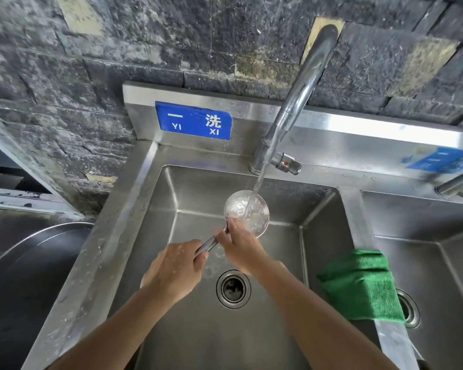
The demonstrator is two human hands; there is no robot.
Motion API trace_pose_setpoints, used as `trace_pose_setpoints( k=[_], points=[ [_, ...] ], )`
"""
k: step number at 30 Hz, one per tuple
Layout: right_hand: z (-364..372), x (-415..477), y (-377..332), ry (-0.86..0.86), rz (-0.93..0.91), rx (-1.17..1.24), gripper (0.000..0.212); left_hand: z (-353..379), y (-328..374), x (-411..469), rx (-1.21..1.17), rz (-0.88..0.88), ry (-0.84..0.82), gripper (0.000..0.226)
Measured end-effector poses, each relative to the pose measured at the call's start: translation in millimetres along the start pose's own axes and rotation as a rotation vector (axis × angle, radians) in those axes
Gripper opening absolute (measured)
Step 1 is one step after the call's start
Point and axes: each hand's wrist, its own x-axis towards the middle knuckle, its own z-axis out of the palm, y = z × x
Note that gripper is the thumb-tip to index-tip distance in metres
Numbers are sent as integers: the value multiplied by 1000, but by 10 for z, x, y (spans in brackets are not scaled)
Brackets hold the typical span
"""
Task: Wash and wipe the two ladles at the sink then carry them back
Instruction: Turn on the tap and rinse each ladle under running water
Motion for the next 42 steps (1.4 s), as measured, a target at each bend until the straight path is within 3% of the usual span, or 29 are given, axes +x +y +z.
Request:
trace_pose_setpoints(
  k=[2, 5, 9, 11, 14, 19, 25, 29, 34, 38, 42],
  points=[
    [-10, -15, 52, 6, -26, -8, 62, -56, -21, 50, 21, 6, 0, 25],
    [-104, 13, 106, 130, 76, -103, 75, -126, -4, 83, 23, 50, -3, 28],
    [-154, -66, -1, 90, -23, -49, 55, -148, 55, 111, 40, 62, -24, 29],
    [-162, -69, 55, 91, -47, -137, 68, -141, 35, 104, 33, 62, -20, 31],
    [-168, 15, 121, 141, 66, -158, 84, -142, 21, 115, 29, 77, 4, 32],
    [-277, -26, 62, 85, -18, -94, 66, -188, 107, 170, 53, 83, -25, 29],
    [-354, 14, 92, 162, 145, -106, 78, -234, 237, 97, 57, 126, -33, 26],
    [-373, -76, -55, 66, 29, -87, 65, -263, 265, 102, 56, 136, -43, 25],
    [-374, -98, -34, 178, 122, -167, 84, -289, 236, 91, 38, 143, -39, 26],
    [-309, -101, -65, 70, -21, -112, 72, -277, 205, 66, 72, 138, -39, 29],
    [-269, -91, -24, 129, 109, -140, 81, -259, 140, 8, 65, 113, -26, 29]
  ],
)
